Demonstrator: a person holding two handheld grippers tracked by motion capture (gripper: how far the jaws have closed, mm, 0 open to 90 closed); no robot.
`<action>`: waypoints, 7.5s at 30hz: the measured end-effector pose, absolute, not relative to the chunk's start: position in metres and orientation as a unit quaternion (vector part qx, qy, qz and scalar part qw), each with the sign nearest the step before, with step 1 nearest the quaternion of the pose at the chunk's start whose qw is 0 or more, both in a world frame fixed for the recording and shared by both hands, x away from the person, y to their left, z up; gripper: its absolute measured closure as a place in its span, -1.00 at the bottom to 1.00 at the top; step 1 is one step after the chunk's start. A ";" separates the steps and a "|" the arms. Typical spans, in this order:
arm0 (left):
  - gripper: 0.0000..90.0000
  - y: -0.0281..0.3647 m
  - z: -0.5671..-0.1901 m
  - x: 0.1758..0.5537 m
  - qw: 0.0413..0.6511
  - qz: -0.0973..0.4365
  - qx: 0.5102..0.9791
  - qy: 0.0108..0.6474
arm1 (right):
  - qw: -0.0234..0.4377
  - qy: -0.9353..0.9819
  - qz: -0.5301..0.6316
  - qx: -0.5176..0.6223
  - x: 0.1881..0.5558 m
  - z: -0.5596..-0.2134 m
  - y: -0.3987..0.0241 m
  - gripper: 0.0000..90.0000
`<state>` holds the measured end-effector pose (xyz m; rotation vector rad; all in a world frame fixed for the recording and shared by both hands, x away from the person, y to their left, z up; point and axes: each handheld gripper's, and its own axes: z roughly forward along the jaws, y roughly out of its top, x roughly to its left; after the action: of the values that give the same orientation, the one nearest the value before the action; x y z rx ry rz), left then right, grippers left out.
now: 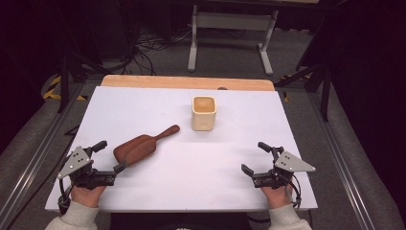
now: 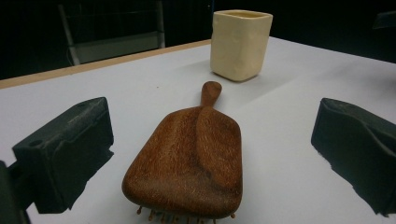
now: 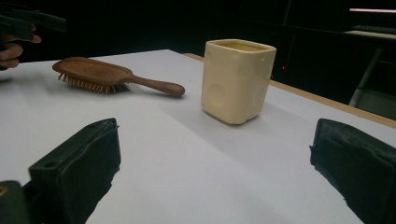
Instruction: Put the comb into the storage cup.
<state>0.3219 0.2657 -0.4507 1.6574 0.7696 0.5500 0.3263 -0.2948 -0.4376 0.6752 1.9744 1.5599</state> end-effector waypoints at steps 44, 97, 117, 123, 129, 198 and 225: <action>1.00 0.210 -0.392 0.380 0.533 0.141 0.783 0.288 | 0.241 0.744 0.580 0.231 0.325 -0.431 -0.287 -0.84; 1.00 0.136 -0.412 0.496 0.272 0.065 0.889 0.363 | 0.231 0.742 0.590 0.219 0.323 -0.431 -0.287 -0.85; 1.00 0.119 -0.424 0.504 0.182 0.021 0.920 0.346 | 0.229 0.743 0.591 0.217 0.323 -0.431 -0.287 -0.85; 1.00 0.116 -0.424 0.499 0.173 0.007 0.931 0.321 | 0.229 0.743 0.591 0.217 0.323 -0.431 -0.287 -0.85; 1.00 0.113 -0.422 0.489 0.170 -0.006 0.940 0.297 | 0.230 0.742 0.591 0.217 0.323 -0.431 -0.287 -0.85; -0.98 0.254 -0.404 0.366 0.551 0.090 0.783 0.273 | 0.180 0.783 0.555 0.215 0.343 -0.403 -0.222 -0.92; -0.98 0.298 -0.416 0.343 0.544 0.134 0.765 0.318 | 0.132 0.810 0.514 0.248 0.380 -0.389 -0.138 -0.99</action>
<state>0.3432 0.2976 -0.4158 1.8146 0.7545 0.3188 0.3799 -0.1381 -0.3890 0.7185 2.3512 1.4928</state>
